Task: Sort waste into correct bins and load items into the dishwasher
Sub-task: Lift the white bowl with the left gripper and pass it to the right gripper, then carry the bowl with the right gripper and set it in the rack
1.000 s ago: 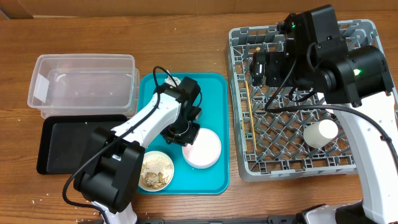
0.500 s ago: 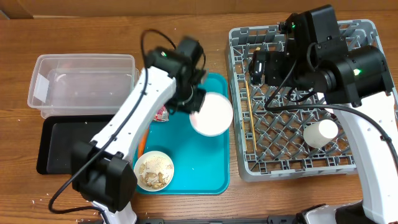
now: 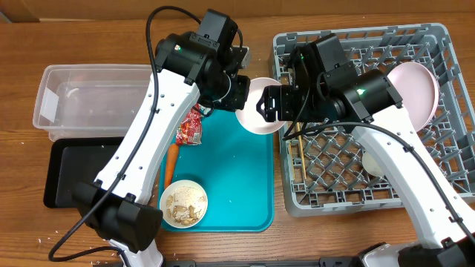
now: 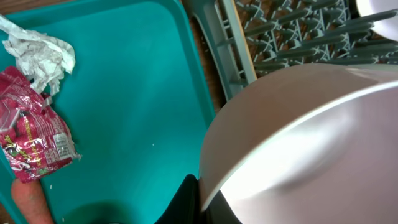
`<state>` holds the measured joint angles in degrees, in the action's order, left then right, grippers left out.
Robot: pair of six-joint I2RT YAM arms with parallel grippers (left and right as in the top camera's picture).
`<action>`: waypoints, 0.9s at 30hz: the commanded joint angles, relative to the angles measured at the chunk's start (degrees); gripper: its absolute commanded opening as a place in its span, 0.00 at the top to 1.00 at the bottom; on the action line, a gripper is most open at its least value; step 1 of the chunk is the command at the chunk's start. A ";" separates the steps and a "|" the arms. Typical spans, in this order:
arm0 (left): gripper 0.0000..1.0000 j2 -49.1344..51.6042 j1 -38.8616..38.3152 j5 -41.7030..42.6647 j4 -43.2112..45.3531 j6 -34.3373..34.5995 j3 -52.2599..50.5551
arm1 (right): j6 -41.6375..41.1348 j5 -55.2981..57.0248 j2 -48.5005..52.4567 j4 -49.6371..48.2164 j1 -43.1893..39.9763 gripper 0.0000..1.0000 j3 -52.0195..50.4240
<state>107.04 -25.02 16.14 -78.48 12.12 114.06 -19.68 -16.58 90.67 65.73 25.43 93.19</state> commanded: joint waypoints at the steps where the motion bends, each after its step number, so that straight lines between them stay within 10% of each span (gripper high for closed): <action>1: 0.96 -0.50 0.13 1.29 -0.42 1.25 3.06 | -0.52 -0.87 -0.44 -0.90 -0.24 0.21 -0.24; 11: 0.96 -1.01 0.13 1.03 -1.75 1.20 3.65 | -0.04 1.51 -0.44 -3.28 -0.26 0.96 -0.24; 15: 0.62 -1.01 0.13 1.25 -1.90 1.20 3.65 | 0.72 1.57 -0.46 -4.52 -0.26 0.96 -0.22; 18: 0.00 -1.05 0.28 1.42 -2.40 1.05 4.02 | 0.79 6.34 -0.76 -4.37 -0.39 0.96 -0.09; 27: 0.00 -1.09 4.09 1.29 -8.41 -1.16 11.37 | -7.56 53.51 -5.66 1.49 -0.42 0.96 0.76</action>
<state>106.13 -22.46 16.99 -86.00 12.88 121.86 -22.59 14.04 88.75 66.52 25.08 91.88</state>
